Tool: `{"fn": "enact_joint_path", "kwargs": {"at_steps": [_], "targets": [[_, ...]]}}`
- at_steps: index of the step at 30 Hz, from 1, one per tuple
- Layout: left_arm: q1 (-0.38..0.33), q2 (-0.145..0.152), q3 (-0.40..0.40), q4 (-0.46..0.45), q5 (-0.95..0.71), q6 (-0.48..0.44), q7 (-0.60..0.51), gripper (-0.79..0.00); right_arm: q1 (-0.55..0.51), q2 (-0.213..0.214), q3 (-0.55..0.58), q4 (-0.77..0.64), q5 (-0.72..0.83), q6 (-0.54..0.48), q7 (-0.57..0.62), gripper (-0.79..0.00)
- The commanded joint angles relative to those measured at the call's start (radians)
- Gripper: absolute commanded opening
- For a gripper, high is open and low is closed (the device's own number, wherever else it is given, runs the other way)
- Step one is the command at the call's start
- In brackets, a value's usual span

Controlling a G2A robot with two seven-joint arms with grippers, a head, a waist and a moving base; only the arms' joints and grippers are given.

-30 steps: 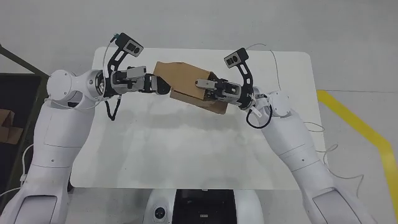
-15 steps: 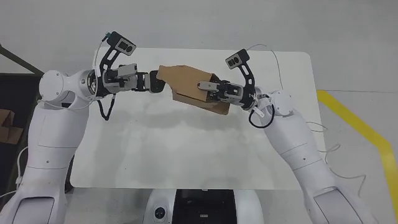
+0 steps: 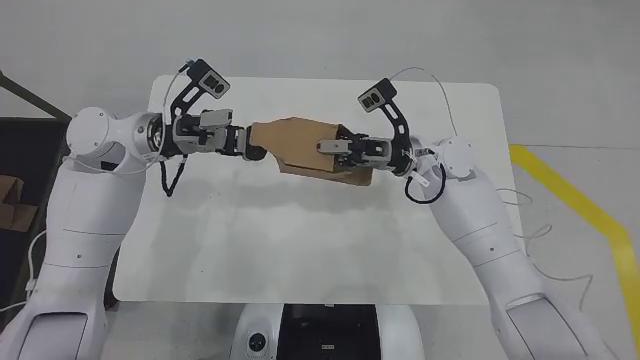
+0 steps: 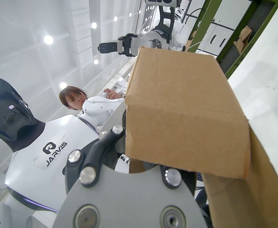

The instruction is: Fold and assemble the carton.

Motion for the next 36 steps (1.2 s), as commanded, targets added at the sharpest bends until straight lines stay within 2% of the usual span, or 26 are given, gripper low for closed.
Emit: {"fn": "enact_joint_path", "kwargs": {"at_steps": [1,29,36], "targets": [[-0.006,0.000,0.007,0.000,0.002,0.002,-0.004,0.000,-0.002,0.000,-0.001,-0.001,-0.001,-0.001,0.001,-0.785],[-0.044,-0.004,0.102,-0.013,-0.031,0.056,-0.053,0.000,-0.012,0.001,-0.015,-0.020,0.015,-0.012,0.009,-0.785],[-0.053,-0.002,0.092,0.001,-0.026,0.040,-0.039,0.000,-0.022,0.004,-0.009,-0.028,0.015,-0.017,0.008,-0.785]]}}
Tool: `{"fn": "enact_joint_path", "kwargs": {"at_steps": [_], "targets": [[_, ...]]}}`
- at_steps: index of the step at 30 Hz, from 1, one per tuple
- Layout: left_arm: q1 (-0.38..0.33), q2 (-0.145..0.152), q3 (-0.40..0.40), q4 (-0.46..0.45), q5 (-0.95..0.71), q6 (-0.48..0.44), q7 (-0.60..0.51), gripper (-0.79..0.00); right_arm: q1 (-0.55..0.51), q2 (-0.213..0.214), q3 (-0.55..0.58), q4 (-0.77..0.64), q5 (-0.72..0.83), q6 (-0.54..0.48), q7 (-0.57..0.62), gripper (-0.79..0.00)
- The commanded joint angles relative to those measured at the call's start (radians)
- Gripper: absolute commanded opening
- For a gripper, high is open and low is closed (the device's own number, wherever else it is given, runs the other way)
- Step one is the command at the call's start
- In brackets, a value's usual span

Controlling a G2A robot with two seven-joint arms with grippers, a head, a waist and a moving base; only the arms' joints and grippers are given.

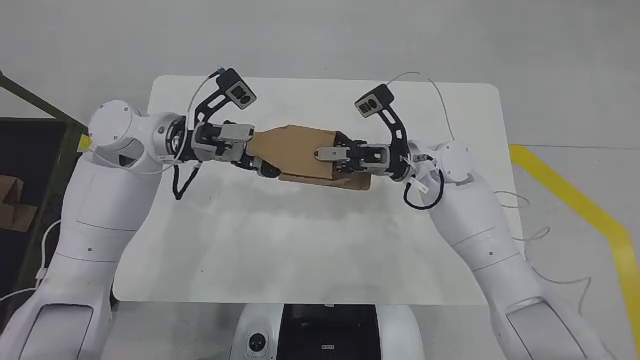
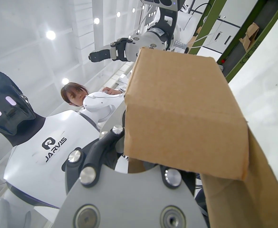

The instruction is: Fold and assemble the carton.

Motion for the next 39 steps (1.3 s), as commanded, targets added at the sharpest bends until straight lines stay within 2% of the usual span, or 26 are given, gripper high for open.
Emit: {"fn": "enact_joint_path", "kwargs": {"at_steps": [1,7,18,24,39], "targets": [[0.001,0.002,-0.012,0.006,0.006,-0.012,0.013,0.000,-0.003,0.001,0.003,-0.002,0.002,0.000,-0.002,-0.785],[0.024,0.014,-0.050,-0.008,0.133,-0.065,0.057,0.000,-0.012,0.004,0.013,-0.009,-0.006,-0.001,-0.026,-0.785],[0.061,0.028,-0.056,-0.056,0.359,-0.128,0.166,0.000,-0.016,0.009,0.019,-0.027,-0.025,-0.003,-0.042,-0.785],[0.063,0.030,-0.045,-0.042,0.384,-0.113,0.201,0.000,-0.024,0.011,0.031,-0.051,-0.002,-0.007,-0.046,-0.785],[0.075,0.030,-0.022,-0.016,0.342,-0.120,0.205,0.000,-0.048,0.011,0.027,-0.103,0.048,0.012,-0.052,-0.785]]}}
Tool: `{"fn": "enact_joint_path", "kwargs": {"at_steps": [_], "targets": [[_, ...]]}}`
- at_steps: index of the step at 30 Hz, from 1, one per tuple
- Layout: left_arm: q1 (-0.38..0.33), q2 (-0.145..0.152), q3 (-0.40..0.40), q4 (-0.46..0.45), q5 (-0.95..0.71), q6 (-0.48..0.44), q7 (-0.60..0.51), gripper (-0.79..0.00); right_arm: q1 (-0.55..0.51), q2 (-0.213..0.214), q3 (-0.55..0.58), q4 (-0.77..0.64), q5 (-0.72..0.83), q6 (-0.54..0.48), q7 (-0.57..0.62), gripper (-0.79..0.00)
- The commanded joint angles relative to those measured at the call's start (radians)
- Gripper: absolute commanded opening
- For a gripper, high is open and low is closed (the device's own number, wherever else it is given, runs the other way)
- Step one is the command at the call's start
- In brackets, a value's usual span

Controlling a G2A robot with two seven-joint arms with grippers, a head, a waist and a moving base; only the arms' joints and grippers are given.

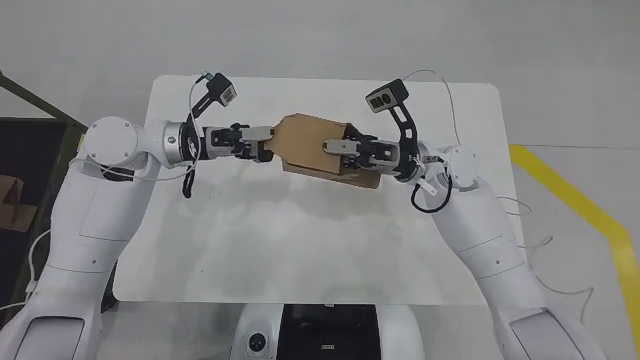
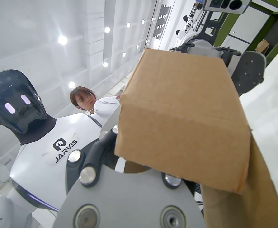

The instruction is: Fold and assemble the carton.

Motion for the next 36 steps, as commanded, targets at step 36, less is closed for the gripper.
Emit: {"fn": "enact_joint_path", "kwargs": {"at_steps": [36], "targets": [[0.024,0.011,0.023,-0.034,0.018,-0.025,-0.012,0.000,0.025,-0.010,-0.023,0.020,0.024,0.021,0.000,-0.785]]}}
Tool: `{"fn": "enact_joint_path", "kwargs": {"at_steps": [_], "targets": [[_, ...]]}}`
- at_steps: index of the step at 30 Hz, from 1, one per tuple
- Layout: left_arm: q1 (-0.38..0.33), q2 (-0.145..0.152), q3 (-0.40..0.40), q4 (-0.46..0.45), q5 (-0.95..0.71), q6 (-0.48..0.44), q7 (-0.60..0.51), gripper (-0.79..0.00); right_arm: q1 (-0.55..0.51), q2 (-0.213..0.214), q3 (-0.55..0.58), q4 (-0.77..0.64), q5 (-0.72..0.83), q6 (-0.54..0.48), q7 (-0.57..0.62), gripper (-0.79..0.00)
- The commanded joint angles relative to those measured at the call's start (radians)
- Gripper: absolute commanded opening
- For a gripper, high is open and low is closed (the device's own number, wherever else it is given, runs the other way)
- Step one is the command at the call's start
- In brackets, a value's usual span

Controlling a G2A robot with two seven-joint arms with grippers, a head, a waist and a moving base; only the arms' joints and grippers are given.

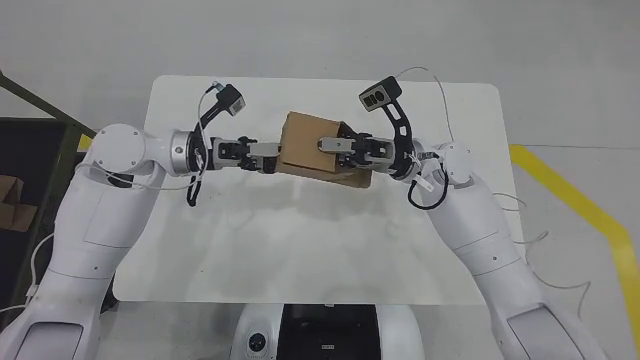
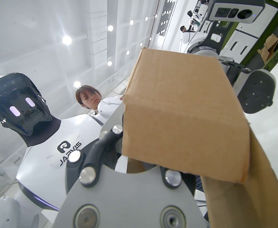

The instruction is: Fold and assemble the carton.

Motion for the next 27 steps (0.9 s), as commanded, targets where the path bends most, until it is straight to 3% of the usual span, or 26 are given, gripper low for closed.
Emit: {"fn": "enact_joint_path", "kwargs": {"at_steps": [1,27], "targets": [[-0.004,0.000,0.003,0.006,-0.002,0.002,0.003,0.000,0.001,-0.001,-0.002,0.000,0.000,0.000,0.000,-0.785],[-0.069,-0.003,0.048,0.052,-0.043,0.001,-0.033,0.000,0.031,-0.014,-0.029,0.039,0.004,-0.015,-0.007,-0.785]]}}
